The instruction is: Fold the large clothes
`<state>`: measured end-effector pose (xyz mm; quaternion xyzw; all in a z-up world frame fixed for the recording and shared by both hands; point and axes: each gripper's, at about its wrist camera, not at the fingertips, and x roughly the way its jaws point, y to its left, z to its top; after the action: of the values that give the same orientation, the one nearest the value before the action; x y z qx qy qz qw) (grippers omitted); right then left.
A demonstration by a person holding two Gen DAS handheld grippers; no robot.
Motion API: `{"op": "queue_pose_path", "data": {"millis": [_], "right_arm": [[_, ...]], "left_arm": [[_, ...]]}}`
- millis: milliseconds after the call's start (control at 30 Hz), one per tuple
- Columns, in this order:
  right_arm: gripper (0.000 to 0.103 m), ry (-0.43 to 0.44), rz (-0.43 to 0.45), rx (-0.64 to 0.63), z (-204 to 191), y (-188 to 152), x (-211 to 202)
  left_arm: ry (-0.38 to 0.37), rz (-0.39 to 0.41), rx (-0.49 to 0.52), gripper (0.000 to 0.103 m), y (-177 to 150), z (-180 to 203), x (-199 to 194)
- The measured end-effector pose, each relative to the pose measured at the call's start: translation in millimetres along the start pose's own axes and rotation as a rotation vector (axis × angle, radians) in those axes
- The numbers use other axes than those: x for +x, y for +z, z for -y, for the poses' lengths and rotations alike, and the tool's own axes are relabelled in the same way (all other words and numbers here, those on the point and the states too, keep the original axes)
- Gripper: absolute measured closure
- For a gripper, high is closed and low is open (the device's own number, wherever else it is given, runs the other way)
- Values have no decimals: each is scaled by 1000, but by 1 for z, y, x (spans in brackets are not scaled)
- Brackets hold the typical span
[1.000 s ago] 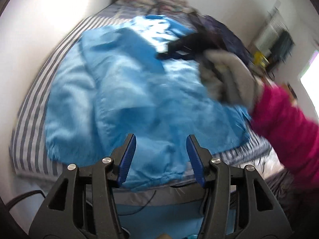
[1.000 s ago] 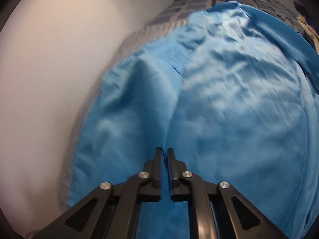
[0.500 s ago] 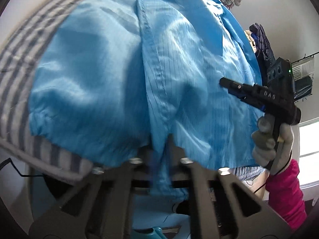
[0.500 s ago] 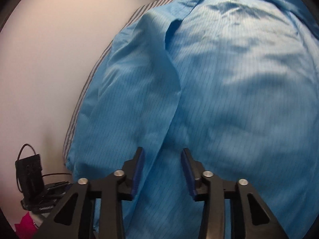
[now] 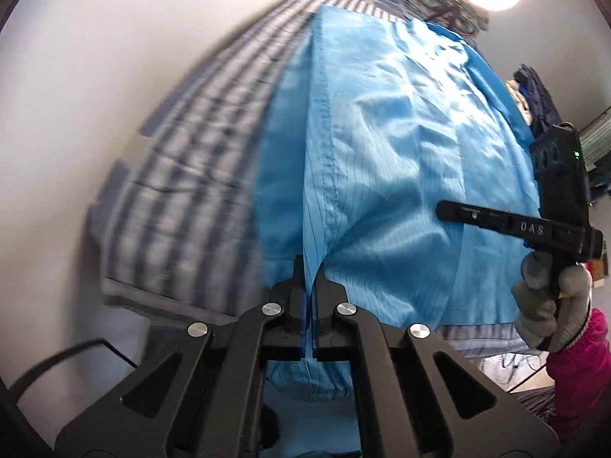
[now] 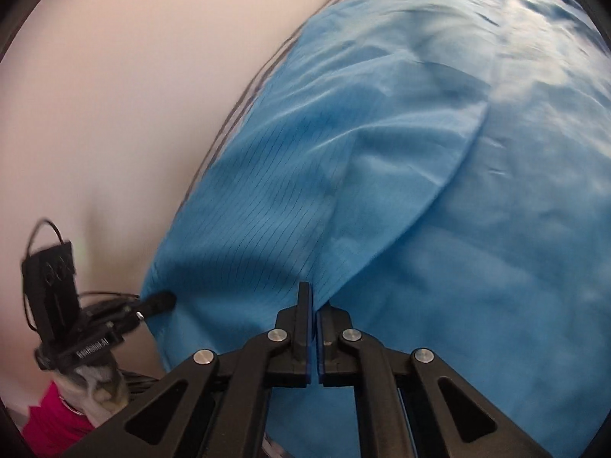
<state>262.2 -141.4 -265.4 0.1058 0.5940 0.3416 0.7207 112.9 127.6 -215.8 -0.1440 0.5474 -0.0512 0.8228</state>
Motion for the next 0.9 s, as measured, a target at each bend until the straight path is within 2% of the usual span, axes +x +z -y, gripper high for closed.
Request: {"op": "queue_pose_path", "data": {"millis": [100,233,333,400,433,600,667,767,900], "right_arm": [[103,-29,-21,-25,-10,-2,12],[103,-64,-31,-37,-11,-8,8],[102,-116,-19,-63,-12,-13,-2],[92,-152,-15,-93,-16,-14,-11],[81,-168,-18,-112,-18,-12,-16],[79,-221,66,-235,-36,-17,-52],[70,-227,128,-293,-52,-15,-56],[69,-210,153,-321,-71,-5,-40],[70,-235,144,-334,-81,16,-3]], "left_arm": [[32,-7,23,103,-2,1,10],[44,-38,52,103,-9,7,23],[60,-29,67,103,-9,12,24],[56,-25,55,103,-8,9,21],[51,-21,48,103,-8,6,17],[36,29,39,103,-6,0,-4],[21,32,36,103,-3,-1,-6],[8,-5,10,103,0,-4,2],[-13,-31,-39,101,-5,-13,-1]]}}
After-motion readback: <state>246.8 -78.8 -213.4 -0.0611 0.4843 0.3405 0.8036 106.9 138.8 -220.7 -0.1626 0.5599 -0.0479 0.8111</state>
